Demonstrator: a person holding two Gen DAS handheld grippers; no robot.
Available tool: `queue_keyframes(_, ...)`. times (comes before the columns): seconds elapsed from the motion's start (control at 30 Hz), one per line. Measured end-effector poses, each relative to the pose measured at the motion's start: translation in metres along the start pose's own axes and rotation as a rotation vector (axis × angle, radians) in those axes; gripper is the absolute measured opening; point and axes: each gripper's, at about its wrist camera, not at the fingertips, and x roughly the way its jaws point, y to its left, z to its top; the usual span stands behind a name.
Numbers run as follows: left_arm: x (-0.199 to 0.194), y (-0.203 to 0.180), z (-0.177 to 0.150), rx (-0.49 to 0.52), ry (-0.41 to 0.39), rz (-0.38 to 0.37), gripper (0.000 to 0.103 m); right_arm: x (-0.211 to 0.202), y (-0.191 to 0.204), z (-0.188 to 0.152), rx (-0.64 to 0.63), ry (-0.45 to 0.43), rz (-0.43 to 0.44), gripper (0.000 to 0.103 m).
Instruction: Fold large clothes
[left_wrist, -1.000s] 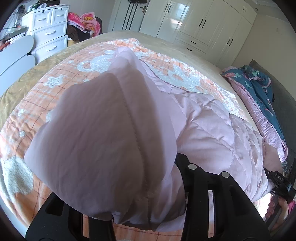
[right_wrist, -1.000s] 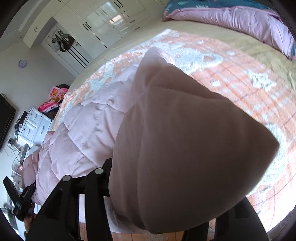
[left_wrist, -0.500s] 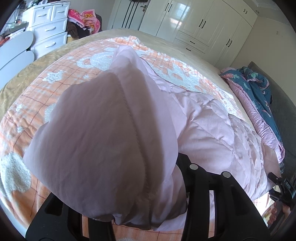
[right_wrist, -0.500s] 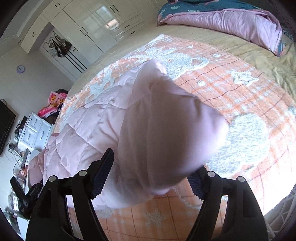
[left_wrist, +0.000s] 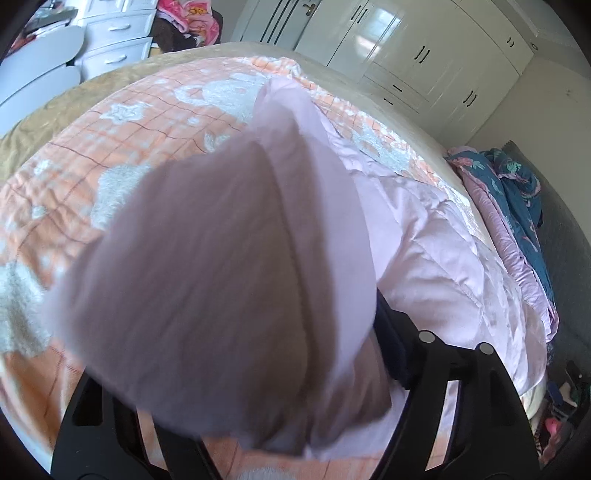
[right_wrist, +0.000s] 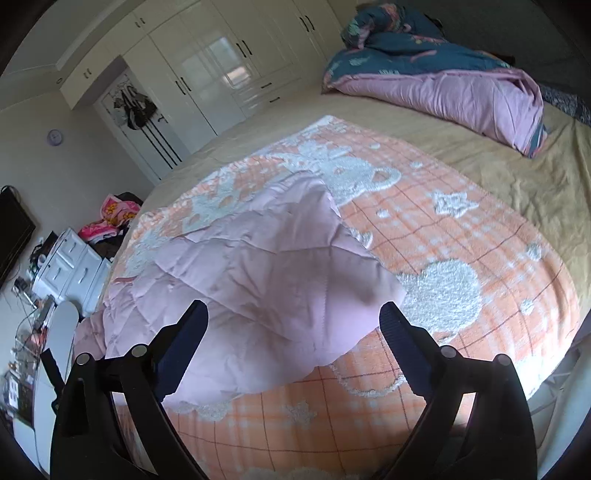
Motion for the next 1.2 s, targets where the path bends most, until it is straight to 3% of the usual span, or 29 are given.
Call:
queue_keyframes(0.33, -0.06, -0.016, -0.013, 0.095, -0.033, 0.049, 0.085, -0.049, 0.03, -0.015, -0.182, -0.085, 0.01, 0.099)
queue_keyframes(0.37, -0.066, -0.018, -0.014, 0.106, -0.044, 0.053, 0.09, -0.052, 0.031, -0.018, -0.189, -0.09, 0.012, 0.099)
queue_keyframes(0.53, -0.108, -0.036, -0.018, 0.167, -0.125, 0.023, 0.093, -0.064, 0.042, -0.03, -0.239, -0.106, 0.025, 0.099)
queue_keyframes(0.87, -0.149, -0.065, -0.035, 0.236, -0.185, -0.023, 0.094, -0.091, 0.07, -0.052, -0.358, -0.158, 0.036, 0.099)
queue_keyframes(1.2, -0.165, -0.084, -0.058, 0.305, -0.207, -0.064, 0.094, -0.113, 0.079, -0.064, -0.41, -0.2, 0.04, 0.099)
